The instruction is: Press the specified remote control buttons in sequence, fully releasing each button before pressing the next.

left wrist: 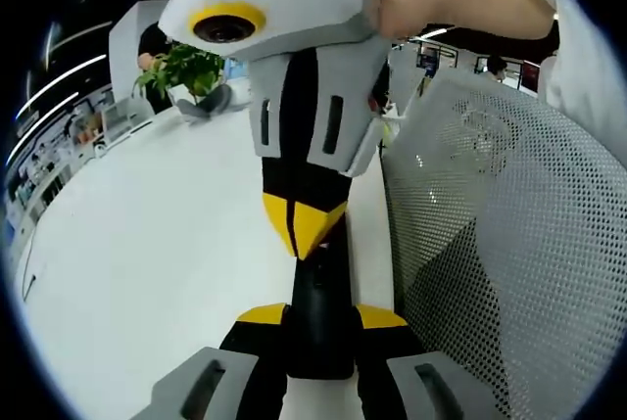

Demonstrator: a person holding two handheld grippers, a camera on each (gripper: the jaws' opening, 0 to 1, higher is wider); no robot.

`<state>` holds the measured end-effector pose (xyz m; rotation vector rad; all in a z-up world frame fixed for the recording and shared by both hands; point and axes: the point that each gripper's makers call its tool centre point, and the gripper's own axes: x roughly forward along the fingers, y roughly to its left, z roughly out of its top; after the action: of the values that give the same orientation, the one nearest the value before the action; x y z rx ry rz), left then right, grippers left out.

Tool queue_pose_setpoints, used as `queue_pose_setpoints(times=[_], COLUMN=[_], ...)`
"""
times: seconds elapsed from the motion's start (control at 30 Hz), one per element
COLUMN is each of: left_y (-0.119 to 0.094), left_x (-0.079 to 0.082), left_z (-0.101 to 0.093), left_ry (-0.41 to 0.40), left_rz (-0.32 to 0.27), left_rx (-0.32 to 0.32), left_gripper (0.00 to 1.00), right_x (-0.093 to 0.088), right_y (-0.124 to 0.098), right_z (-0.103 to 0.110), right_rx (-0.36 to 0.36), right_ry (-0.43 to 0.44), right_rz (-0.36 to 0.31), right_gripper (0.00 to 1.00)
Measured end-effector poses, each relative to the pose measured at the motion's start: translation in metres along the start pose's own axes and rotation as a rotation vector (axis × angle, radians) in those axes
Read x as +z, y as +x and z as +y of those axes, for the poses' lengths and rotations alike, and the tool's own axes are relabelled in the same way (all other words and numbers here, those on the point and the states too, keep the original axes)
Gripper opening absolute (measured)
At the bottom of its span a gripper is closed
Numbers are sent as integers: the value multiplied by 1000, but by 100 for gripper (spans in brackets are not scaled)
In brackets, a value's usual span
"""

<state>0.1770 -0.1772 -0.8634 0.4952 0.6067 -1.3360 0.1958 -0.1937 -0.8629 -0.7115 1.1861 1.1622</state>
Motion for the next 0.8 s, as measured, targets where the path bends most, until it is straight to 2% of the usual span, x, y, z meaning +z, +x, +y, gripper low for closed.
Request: queue_pose_setpoints(times=[0.2,0.5,0.7,0.8], left_y=[0,0,0,0], left_x=[0,0,0,0], left_z=[0,0,0,0], left_ry=[-1,-1,-3,-3], left_rz=[-1,-1,-3,-4], left_rx=[1,0,1,1], left_gripper=[25,24,24,25], right_x=[0,-1,-2,-1], right_y=[1,1,0,-1], right_z=[0,0,-1,0], right_rx=[-3,-30,-50,-82], right_ry=[-22,-3,13,23], right_rz=[51,66,7,-68], right_gripper=[0,0,0,0])
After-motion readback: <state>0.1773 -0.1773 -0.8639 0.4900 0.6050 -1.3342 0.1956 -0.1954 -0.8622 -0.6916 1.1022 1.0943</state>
